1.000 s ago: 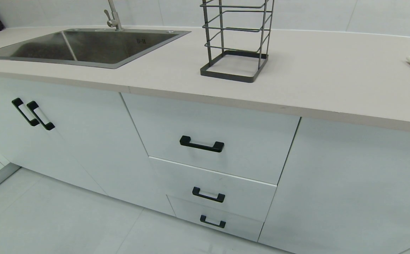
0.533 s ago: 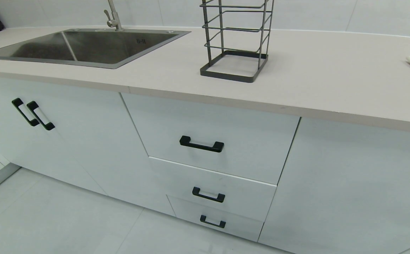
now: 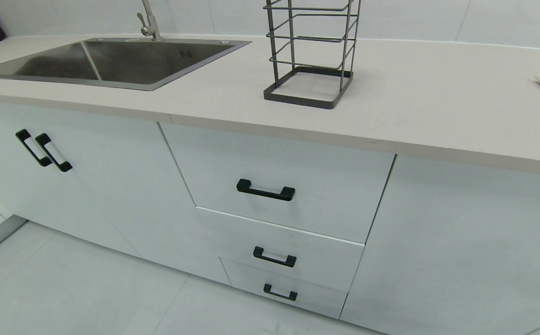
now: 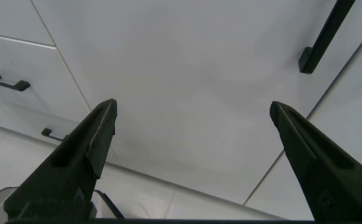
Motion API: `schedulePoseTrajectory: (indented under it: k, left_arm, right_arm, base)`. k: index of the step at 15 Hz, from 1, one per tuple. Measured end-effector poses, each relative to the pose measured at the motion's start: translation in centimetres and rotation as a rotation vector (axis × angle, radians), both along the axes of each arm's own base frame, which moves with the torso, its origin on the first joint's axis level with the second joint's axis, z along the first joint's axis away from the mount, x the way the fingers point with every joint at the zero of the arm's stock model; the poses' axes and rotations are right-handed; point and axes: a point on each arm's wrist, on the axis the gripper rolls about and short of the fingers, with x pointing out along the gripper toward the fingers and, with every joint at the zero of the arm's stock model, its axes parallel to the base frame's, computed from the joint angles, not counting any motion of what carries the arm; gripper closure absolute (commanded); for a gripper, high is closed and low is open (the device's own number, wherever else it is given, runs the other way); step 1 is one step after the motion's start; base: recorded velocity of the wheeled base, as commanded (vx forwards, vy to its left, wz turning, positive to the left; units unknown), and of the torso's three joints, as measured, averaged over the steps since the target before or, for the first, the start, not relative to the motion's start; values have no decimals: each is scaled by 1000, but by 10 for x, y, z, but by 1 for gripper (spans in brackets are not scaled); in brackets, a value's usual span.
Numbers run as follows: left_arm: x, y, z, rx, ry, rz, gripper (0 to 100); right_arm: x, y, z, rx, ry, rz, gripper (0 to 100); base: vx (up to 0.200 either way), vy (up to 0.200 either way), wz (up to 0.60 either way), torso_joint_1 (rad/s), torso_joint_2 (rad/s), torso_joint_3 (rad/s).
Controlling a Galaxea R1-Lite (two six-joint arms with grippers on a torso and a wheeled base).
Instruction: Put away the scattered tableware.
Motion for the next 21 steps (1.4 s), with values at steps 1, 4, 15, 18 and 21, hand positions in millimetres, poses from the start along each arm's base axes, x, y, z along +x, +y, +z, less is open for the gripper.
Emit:
schedulePoseTrajectory:
  k: [1, 4, 15, 18, 21]
  left_arm:
    - [0, 0, 0, -8, -1, 4, 0]
    - [0, 0, 0, -9, -1, 8, 0]
    - [0, 0, 0, -11, -2, 13, 0]
    - [0, 0, 0, -11, -2, 15, 0]
    - [0, 0, 0, -12, -1, 17, 0]
  right_arm:
    - [0, 0, 0, 0, 0, -1, 0]
    - [0, 0, 0, 0, 0, 0, 0]
    - [0, 0, 0, 2, 0, -1, 0]
    - [0, 0, 0, 1, 0, -1, 0]
    - [0, 0, 0, 0, 0, 0, 0]
  base:
    - [-200, 0, 0, 7, 7, -2]
    - [-67, 0, 0, -1, 1, 1]
    - [0, 0, -436, 2, 1, 3]
    - [0, 0, -400, 0, 2, 3]
    - [0, 0, 0, 0, 0, 0]
